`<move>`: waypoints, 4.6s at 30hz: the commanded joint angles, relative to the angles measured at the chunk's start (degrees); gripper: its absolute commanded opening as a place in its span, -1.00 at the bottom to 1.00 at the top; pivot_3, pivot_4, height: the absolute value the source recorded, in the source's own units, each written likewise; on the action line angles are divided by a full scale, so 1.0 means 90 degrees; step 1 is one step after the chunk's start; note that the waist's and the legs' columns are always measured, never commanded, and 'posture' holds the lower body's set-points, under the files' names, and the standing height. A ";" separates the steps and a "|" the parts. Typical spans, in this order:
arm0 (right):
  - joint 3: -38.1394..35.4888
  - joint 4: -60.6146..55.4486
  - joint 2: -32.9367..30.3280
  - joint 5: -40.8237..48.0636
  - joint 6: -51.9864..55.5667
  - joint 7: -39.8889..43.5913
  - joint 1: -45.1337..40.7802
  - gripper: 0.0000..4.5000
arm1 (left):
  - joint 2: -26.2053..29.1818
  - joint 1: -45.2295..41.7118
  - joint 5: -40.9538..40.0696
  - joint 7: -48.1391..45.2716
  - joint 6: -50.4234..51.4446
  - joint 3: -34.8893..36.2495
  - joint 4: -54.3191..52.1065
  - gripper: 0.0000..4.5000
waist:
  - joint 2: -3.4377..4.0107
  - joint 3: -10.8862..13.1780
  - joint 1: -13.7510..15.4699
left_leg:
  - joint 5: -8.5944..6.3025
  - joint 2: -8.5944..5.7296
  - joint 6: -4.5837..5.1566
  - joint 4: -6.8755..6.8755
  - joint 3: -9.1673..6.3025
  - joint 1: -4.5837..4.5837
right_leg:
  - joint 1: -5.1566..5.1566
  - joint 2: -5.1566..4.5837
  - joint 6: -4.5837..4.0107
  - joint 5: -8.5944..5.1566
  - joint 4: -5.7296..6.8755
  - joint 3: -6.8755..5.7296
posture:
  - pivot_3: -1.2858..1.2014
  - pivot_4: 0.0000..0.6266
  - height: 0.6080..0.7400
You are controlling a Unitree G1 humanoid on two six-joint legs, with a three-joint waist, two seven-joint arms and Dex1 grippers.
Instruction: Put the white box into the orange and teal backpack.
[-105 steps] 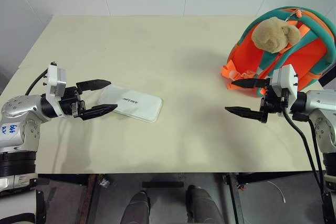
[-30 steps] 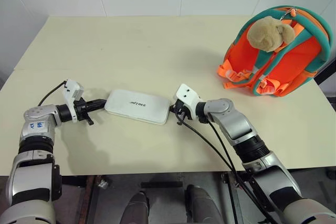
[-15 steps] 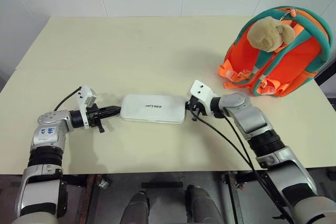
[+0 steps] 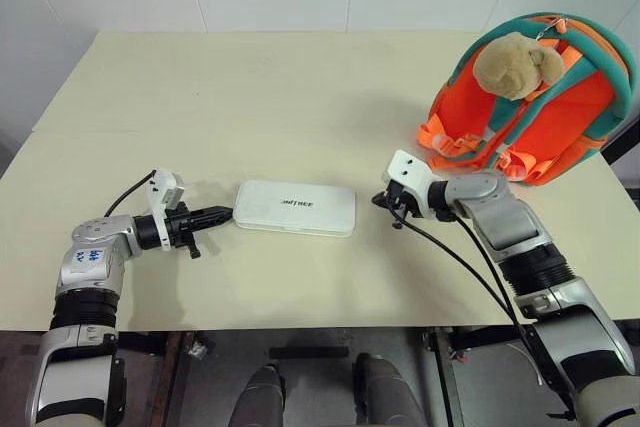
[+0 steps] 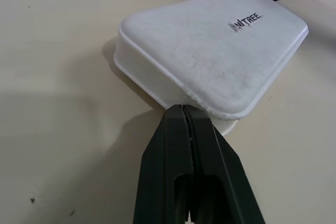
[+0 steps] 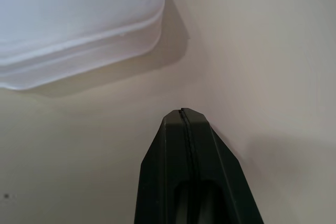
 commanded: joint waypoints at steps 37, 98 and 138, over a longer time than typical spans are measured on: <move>-0.0130 -0.0512 -0.0080 0.0021 0.0600 0.0140 0.0062 -1.00 | -0.0065 0.0315 -0.0279 0.0035 0.0207 -0.0132 -0.0962 -0.99 | 0.0000 0.0000 -0.0034 | -0.0001 0.0000 0.0000 -0.0003 0.0000 0.0000 | 0.0002 0.0000 0.0001 0.0001 -0.0012 0.0000 | 0.03 -0.52 1.00; -0.1003 -0.0869 -0.0013 0.2626 0.3833 -0.0231 -0.0415 1.00 | -0.0780 -0.1861 -0.0810 0.0312 0.3092 -0.0687 0.1440 0.98 | 0.0005 0.0004 0.0128 | -0.0009 -0.0003 0.0001 0.0006 0.0002 -0.0010 | 0.0001 -0.0002 0.0008 0.0001 -0.0023 -0.0001 | 0.03 -0.52 1.00; -0.1156 -0.1167 0.0110 0.2800 0.3890 -0.0546 -0.0223 1.00 | -0.0991 -0.2281 0.0178 -0.0215 0.3333 -0.1461 0.1955 0.98 | 0.0006 0.0002 0.0116 | -0.0007 -0.0004 -0.0002 0.0007 0.0002 -0.0002 | 0.0011 -0.0001 0.0015 0.0005 -0.0026 -0.0001 | 0.03 -0.52 1.00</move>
